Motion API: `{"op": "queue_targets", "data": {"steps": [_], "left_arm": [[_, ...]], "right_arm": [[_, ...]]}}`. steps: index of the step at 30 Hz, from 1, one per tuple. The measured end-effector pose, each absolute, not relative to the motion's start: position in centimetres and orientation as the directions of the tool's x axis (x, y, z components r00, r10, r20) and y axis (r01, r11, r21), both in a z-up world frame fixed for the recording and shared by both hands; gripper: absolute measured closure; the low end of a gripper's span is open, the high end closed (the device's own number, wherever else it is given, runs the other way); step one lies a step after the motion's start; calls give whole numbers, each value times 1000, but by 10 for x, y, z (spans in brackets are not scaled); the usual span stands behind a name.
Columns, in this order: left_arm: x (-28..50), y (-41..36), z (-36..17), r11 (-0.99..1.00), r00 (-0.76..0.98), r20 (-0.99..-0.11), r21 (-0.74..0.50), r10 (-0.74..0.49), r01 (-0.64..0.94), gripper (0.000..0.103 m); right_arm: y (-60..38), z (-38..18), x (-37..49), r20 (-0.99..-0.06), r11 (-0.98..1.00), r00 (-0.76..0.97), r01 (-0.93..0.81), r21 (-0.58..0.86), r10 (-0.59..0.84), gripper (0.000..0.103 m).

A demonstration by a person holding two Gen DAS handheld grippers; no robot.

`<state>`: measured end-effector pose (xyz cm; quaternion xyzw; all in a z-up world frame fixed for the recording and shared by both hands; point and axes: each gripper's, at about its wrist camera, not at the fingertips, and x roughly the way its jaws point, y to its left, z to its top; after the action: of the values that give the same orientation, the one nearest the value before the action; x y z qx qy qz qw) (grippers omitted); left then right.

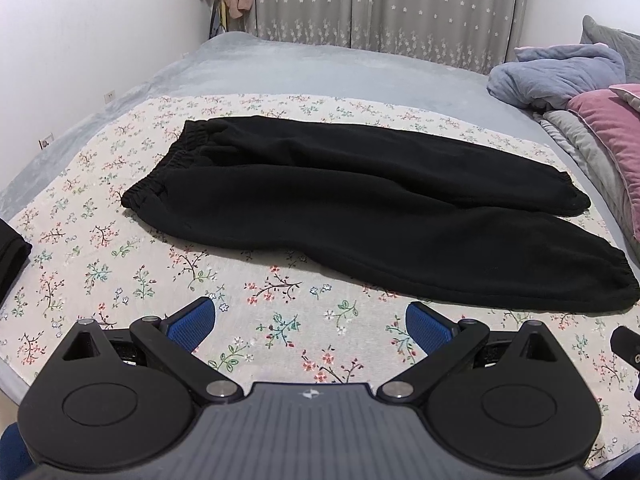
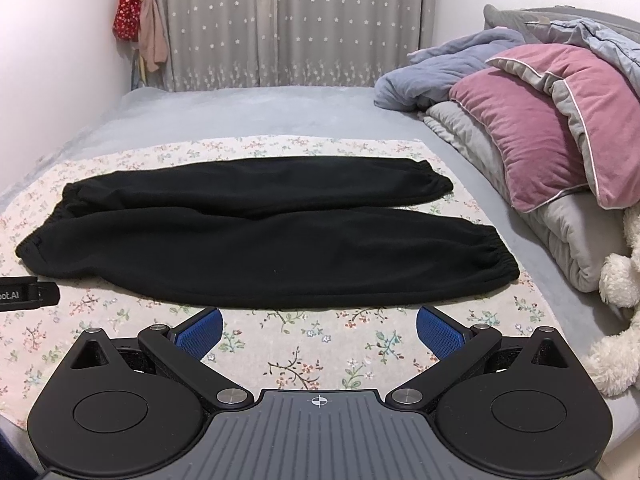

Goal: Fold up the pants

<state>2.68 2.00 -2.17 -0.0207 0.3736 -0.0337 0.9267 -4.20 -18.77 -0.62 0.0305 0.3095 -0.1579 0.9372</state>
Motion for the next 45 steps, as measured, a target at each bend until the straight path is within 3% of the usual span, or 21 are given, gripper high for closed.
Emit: {"op": "queue_targets", "data": {"steps": [6,11,13,17,21,28,30,31,32,33,34,35,37,45], "left_arm": [[72,61,-35,993,689,-724,-102,-34,-59,0],[112,129,-49,958,656,-754,-168,28,-234,0],[131,156,-57,928,619,-784,-205,35,-311,0],[166,202,-73,840,585,-811,-308,13,-447,0],[194,228,-98,722,599,-797,-457,-73,-520,0],[245,223,-128,767,605,-795,-367,35,-527,11],[250,219,-127,797,631,-774,-346,56,-495,36],[253,220,-128,803,620,-782,-325,69,-500,58],[255,224,-128,800,612,-787,-316,79,-510,75],[255,231,-129,794,614,-787,-336,59,-507,78],[253,240,-129,781,623,-782,-370,30,-503,83],[249,249,-128,764,631,-775,-404,5,-503,84],[238,262,-117,776,663,-748,-428,-15,-464,85],[179,290,-69,829,706,-708,-396,-2,-395,85]], "right_arm": [[-201,-21,-21,-578,958,771,275,-80,-269,0],[-260,-41,6,-624,932,728,362,-2,-285,0],[-285,-46,17,-640,920,719,388,46,-271,0],[-349,-70,39,-693,828,700,483,285,-170,0],[-401,-93,39,-698,695,688,600,395,-197,0],[-430,-121,17,-668,589,713,639,495,-212,3],[-440,-124,15,-660,553,712,659,511,-239,12],[-446,-126,13,-651,529,716,666,527,-253,21],[-451,-127,12,-639,511,718,672,536,-275,38],[-452,-127,10,-639,506,710,684,525,-297,49],[-455,-128,12,-644,505,697,698,508,-315,71],[-458,-130,12,-650,501,687,708,497,-326,86],[-462,-132,9,-629,490,715,684,540,-305,97],[-437,-105,-22,-555,556,791,591,584,-257,99]]}}
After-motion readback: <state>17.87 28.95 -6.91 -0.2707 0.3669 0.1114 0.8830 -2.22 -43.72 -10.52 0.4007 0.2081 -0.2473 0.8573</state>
